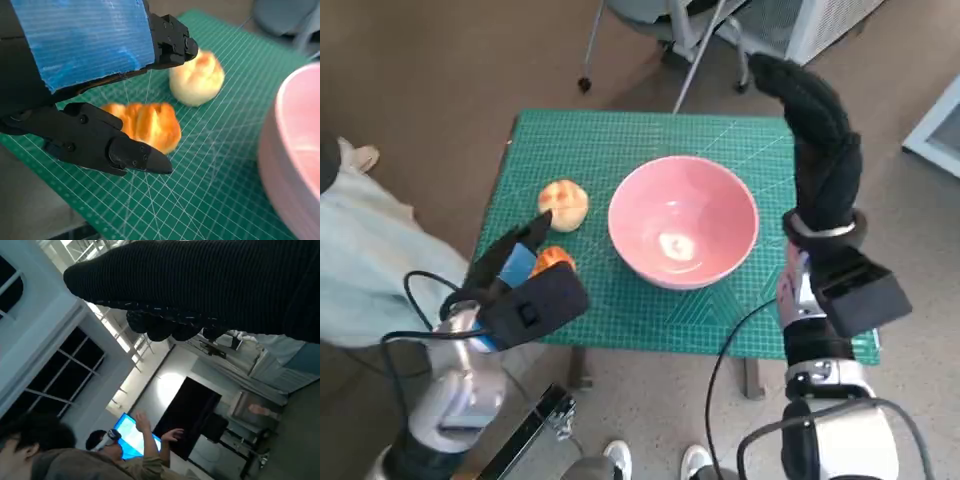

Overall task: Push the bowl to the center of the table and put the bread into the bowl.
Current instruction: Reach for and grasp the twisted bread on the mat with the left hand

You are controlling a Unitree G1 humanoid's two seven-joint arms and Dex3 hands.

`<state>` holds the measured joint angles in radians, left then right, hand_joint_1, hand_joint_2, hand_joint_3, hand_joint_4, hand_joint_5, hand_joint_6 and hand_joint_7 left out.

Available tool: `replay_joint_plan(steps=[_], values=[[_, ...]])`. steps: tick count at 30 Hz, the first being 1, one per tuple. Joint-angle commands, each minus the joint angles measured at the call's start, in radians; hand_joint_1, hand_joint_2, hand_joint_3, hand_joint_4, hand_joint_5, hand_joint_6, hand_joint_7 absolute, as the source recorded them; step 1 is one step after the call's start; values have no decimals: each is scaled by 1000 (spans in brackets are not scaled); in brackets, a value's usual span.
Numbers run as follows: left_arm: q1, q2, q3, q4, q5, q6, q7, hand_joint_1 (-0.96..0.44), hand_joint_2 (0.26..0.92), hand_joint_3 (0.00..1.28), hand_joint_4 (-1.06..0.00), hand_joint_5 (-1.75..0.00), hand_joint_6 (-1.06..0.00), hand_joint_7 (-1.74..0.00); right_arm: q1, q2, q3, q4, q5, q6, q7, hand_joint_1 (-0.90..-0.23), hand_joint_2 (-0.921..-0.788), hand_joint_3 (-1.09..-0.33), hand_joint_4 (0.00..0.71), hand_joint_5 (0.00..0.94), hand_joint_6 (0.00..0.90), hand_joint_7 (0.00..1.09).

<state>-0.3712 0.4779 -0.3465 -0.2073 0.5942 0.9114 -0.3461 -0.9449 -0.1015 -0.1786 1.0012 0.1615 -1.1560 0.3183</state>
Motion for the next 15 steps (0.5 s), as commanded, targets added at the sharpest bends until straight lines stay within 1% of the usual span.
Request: replay_joint_plan(steps=[1,2,6,7,8,9,10,11,12,13,14,15], values=[[-41,-24,-17,102,16,7,21,-489,850,5,-206,-27,-267,-32,32,15,4,-7,25,17,21,-562,-921,-779,350,10,61,809],[-47,-30,-16,126,15,2,30,-488,851,5,-212,-29,-271,-33,33,15,4,-8,27,19,23,-563,-921,-776,350,10,60,810],[-55,-42,-7,201,10,-41,70,-424,848,2,-290,-57,-327,-55,36,16,2,-10,34,23,29,-566,-921,-764,351,9,58,814],[-56,-44,-4,215,8,-53,80,-372,844,1,-343,-81,-356,-68,37,16,1,-11,35,24,29,-565,-921,-762,351,9,58,815],[-57,-43,0,230,6,-68,91,-353,842,1,-362,-89,-367,-73,38,16,1,-11,34,23,27,-565,-921,-762,351,9,58,815],[-57,-43,3,242,5,-79,99,-287,838,1,-443,-219,-413,-94,38,15,1,-11,33,22,25,-561,-921,-761,351,9,58,815],[-56,-41,9,251,3,-99,111,-244,835,1,-469,-355,-443,-108,39,14,1,-11,31,21,23,-559,-921,-761,351,9,57,816],[-54,-39,13,258,1,-114,120,-244,835,1,-469,-355,-443,-108,40,13,1,-11,29,20,21,-559,-921,-761,351,9,57,816],[-50,-35,20,257,0,-134,130,-22,866,15,-557,-661,-512,-172,41,13,2,-12,29,20,20,-555,-921,-761,351,9,57,816],[-47,-31,26,257,-1,-148,137,-14,855,94,-587,-863,-560,-538,41,13,2,-12,28,19,19,-553,-921,-761,351,9,57,816],[-41,-25,33,241,2,-161,145,-11,833,162,-589,-950,-567,-684,41,13,2,-12,27,19,19,-553,-921,-761,351,9,57,816],[-36,-22,39,230,4,-171,149,-6,758,325,-605,-1079,-592,-900,42,13,2,-12,27,19,18,-553,-921,-761,352,8,57,816]])
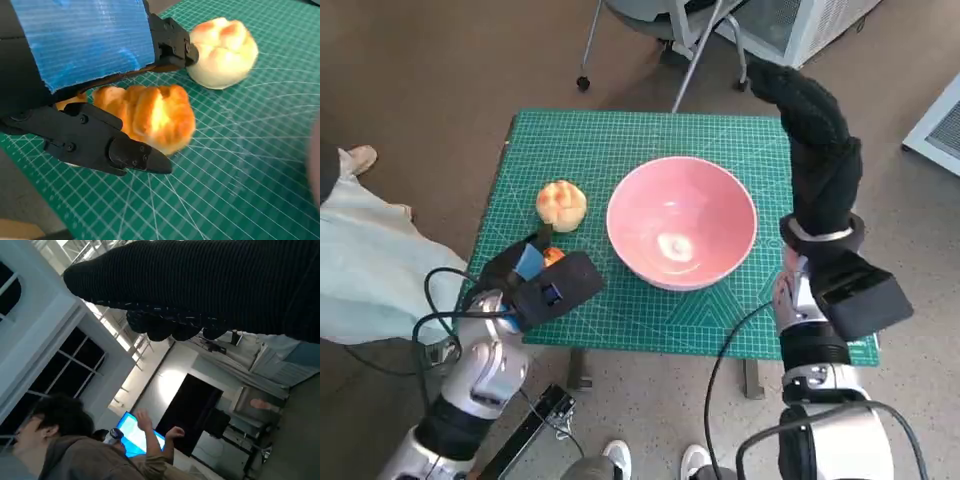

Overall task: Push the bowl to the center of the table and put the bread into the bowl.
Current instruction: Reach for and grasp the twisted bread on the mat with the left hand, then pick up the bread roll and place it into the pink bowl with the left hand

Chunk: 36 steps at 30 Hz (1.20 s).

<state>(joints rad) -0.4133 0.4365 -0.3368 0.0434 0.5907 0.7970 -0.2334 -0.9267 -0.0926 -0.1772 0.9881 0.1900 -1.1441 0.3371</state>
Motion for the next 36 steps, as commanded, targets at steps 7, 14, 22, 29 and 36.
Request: replay_joint_plan(steps=[7,14,22,29,36], values=[[57,49,109,-218,5,-82,25,2,625,543,-735,-1246,-707,-1084,25,2,1,4,-16,-1,-13,-560,-921,-757,353,8,56,814],[99,41,238,-507,-64,-111,-24,3,776,266,-766,-1075,-700,-1144,26,-2,-1,8,-25,-6,-23,-556,-921,-757,354,8,51,809],[55,37,303,-642,-97,-225,-3,2,825,144,-831,-1007,-711,-1099,23,-10,-5,21,-46,-12,-43,-568,-921,-765,356,8,43,799],[-30,11,292,-545,-107,-466,95,2,826,113,-861,-985,-754,-1037,24,-17,-3,23,-63,-20,-66,-573,-921,-775,357,7,43,793],[-178,-21,212,-318,-92,-707,169,1,830,103,-872,-956,-751,-1055,30,-24,-1,20,-80,-30,-86,-574,-921,-777,358,7,44,788]])
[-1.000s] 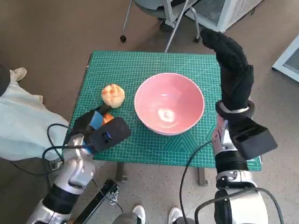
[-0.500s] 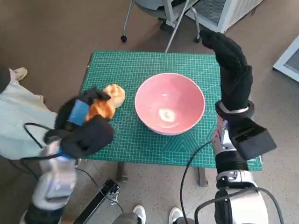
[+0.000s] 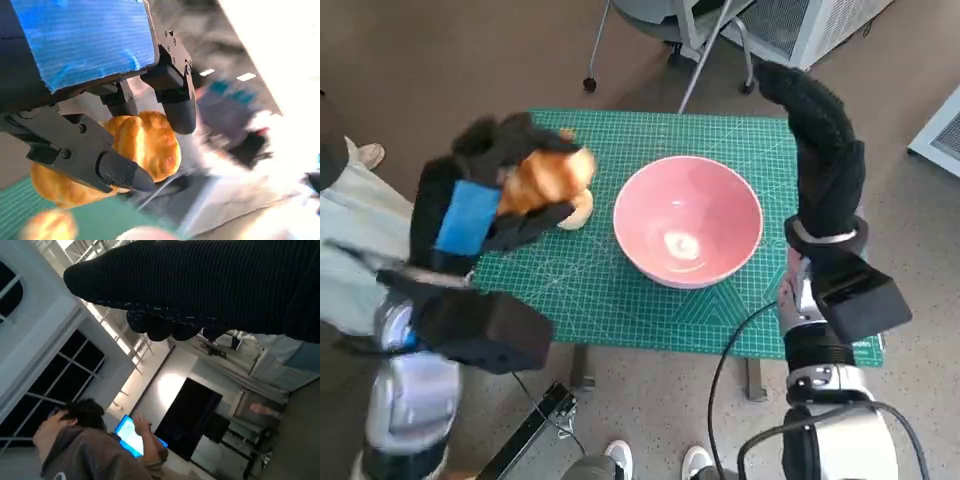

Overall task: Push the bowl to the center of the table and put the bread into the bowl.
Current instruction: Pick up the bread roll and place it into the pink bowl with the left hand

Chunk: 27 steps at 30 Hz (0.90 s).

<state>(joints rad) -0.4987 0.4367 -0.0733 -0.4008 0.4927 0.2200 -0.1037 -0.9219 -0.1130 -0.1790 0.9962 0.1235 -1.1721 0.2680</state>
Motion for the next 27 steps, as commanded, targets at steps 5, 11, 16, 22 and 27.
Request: replay_joint_plan(steps=[5,11,16,22,27], values=[[-184,-51,-109,305,-2,-263,45,1,831,100,-872,-957,-752,-1047,29,-7,1,13,-23,-8,-27,-575,-921,-780,364,9,44,785],[-284,-77,-179,573,35,-416,81,1,894,32,-804,-1017,-703,-1107,35,-11,2,14,-24,-16,-31,-583,-921,-773,367,9,47,783],[-359,-95,-226,782,51,-524,97,0,916,37,-754,-1088,-650,-1146,41,-13,1,15,-19,-20,-28,-590,-921,-768,366,8,51,781],[-423,-109,-262,986,16,-595,-5,-1,920,205,-571,-1301,-435,-1341,45,-17,0,12,-11,-18,-24,-595,-921,-764,366,7,56,778],[-457,-85,-276,1044,-45,-559,-242,-108,854,134,-174,-330,-111,-655,51,-19,0,5,3,-16,-13,-601,-921,-760,360,3,59,775]])
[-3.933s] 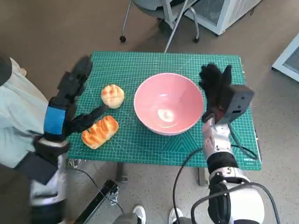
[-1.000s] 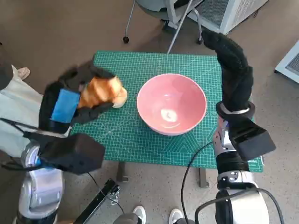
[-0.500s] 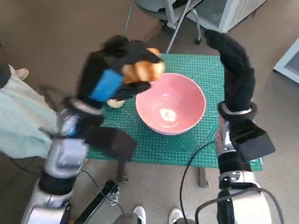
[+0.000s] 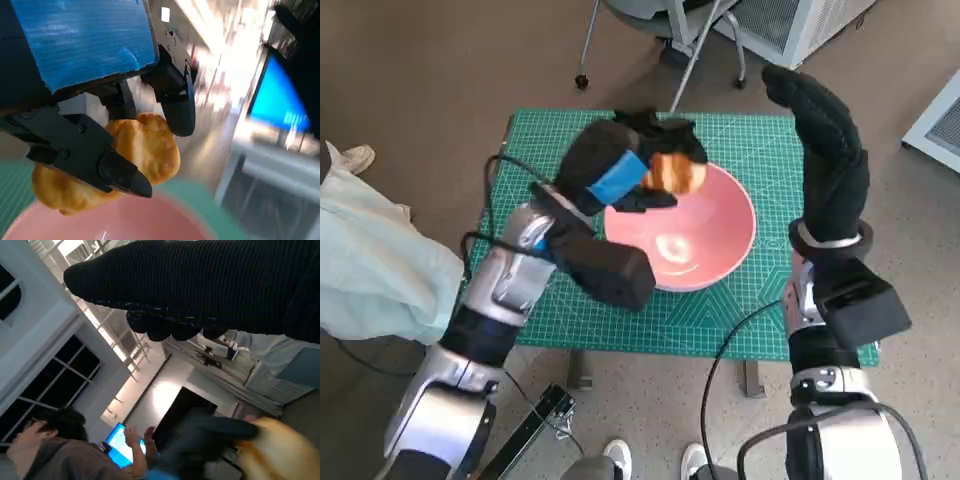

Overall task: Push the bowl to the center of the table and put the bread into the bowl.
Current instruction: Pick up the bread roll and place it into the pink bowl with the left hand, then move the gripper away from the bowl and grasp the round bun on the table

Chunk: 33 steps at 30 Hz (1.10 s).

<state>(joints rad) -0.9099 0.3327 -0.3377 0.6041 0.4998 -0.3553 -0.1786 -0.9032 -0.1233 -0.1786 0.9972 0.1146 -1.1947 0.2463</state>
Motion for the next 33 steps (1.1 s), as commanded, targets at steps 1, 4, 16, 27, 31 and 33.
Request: replay_joint_plan(steps=[1,4,16,27,31,33], values=[[-53,24,-9,44,-67,21,-207,-116,845,117,-130,-218,-74,-587,34,-9,-1,2,16,7,11,-602,-921,-759,358,2,59,774],[-61,37,3,51,-94,7,-272,-151,836,90,-60,-75,-25,-492,36,-11,-2,-2,22,8,15,-604,-921,-757,356,1,59,771],[-55,114,81,80,-150,-165,-260,-279,846,49,0,0,0,-271,39,-18,-2,-6,27,13,12,-599,-921,-755,351,1,61,761],[-67,238,175,79,-170,-216,-235,-229,843,10,-53,-9,-132,-195,42,-26,-5,-8,20,12,3,-600,-921,-760,359,5,61,758],[-73,273,186,128,-154,-207,-221,-211,843,4,-90,-19,-181,-184,42,-29,-5,-10,24,11,6,-599,-921,-761,359,5,60,759],[-78,287,188,159,-152,-202,-222,-209,839,2,-98,-19,-191,-177,42,-29,-5,-9,27,10,8,-597,-921,-761,359,4,59,760]])
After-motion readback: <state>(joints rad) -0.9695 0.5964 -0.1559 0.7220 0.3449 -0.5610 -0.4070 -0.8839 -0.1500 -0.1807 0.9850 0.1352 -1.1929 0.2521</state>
